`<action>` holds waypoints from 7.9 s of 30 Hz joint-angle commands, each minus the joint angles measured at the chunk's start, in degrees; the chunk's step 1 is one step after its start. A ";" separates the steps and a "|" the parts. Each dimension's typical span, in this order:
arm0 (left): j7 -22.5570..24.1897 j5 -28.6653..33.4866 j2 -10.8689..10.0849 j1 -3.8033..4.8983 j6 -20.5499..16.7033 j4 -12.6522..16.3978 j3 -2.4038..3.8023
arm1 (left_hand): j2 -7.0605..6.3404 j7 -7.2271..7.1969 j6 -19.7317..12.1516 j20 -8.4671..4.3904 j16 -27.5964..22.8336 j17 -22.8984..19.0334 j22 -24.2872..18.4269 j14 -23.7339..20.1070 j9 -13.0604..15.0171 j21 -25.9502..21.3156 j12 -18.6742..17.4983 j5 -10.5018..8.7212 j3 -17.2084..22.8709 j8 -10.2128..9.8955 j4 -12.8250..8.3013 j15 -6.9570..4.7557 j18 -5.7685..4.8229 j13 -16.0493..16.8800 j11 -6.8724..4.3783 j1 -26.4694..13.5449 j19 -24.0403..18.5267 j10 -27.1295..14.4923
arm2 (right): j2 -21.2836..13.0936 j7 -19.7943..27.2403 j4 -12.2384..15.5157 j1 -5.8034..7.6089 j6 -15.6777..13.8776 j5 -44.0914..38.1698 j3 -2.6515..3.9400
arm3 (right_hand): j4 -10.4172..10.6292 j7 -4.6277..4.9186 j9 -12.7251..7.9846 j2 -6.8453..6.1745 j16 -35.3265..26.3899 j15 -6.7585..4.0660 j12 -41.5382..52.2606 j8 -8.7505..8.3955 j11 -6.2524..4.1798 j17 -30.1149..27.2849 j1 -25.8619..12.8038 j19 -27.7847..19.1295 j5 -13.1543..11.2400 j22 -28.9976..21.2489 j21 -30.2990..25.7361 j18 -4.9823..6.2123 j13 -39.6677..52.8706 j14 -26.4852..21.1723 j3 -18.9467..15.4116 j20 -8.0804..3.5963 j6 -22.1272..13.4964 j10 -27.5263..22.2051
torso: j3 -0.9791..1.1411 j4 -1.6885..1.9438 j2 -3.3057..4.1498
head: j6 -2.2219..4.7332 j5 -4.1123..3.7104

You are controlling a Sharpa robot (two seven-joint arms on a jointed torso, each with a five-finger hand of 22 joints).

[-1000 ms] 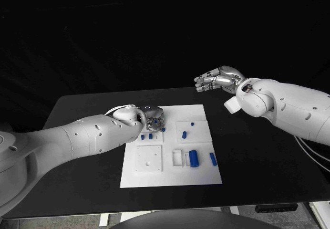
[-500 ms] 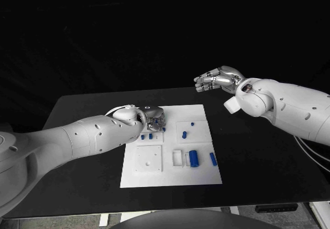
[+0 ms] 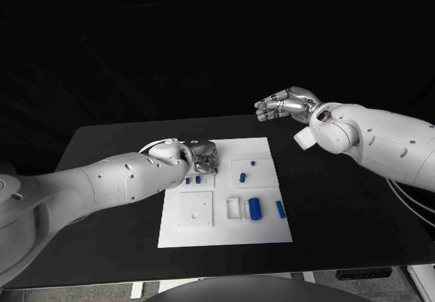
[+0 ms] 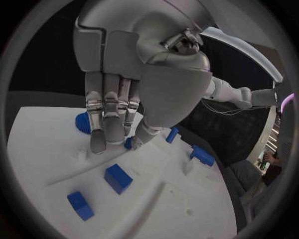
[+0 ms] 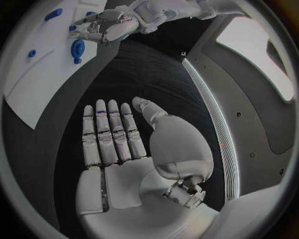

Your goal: Assemble the parts on the task board

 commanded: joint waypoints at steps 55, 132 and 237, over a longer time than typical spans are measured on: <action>2.68 4.09 -2.39 -0.89 -5.72 1.64 1.36 | 3.58 -1.22 8.06 -1.84 -0.43 0.48 1.04 1.45 0.22 5.45 -0.21 -2.05 7.57 -0.16 -7.51 -1.52 0.28 -0.03 -2.18 0.87 -1.34 6.72 | 0.21 0.06 -0.51 0.00 1.34 0.07 0.06 | -0.32 -0.05 0.00 -0.14 -0.30 -0.10 -0.32 -0.16 -0.19 -0.07 -0.43 -0.45 0.41 -0.05 -0.05 0.18 -0.08 -0.59 0.28 0.06 0.05 0.23 | -0.01 0.08 0.04 | 0.13 -0.30; -1.10 8.24 -8.17 1.94 14.00 2.46 4.42 | 4.16 -1.06 7.29 -1.72 -1.00 0.66 0.91 0.93 0.22 5.30 -0.20 -2.68 6.79 -0.15 -6.47 -1.43 0.21 -0.03 -1.96 1.39 -1.93 5.97 | 0.36 -0.04 -0.93 -0.05 1.86 0.08 0.06 | -0.32 -0.06 0.00 -0.13 -0.29 -0.11 -0.32 -0.16 -0.19 -0.07 -0.50 -0.47 0.44 -0.04 -0.04 0.18 -0.08 -0.63 0.19 0.06 0.06 0.24 | 0.01 0.11 0.14 | -0.18 0.74; -2.13 7.70 -7.11 1.04 14.31 -1.18 3.58 | 1.57 -2.77 -17.25 -1.33 -1.44 0.29 1.15 -0.79 -0.59 7.32 -0.21 -2.73 8.77 -0.78 -7.82 -0.99 0.51 -0.04 -1.31 2.25 -3.85 4.29 | 0.20 -0.07 -0.78 -0.65 1.86 0.11 0.06 | -0.39 -0.02 0.00 -0.14 -0.30 -0.02 -0.33 -0.17 -0.14 -0.07 -0.53 -0.61 0.59 -0.05 -0.06 0.17 -0.08 -0.79 -0.09 0.13 -0.08 0.08 | 0.00 0.14 0.12 | -0.62 0.57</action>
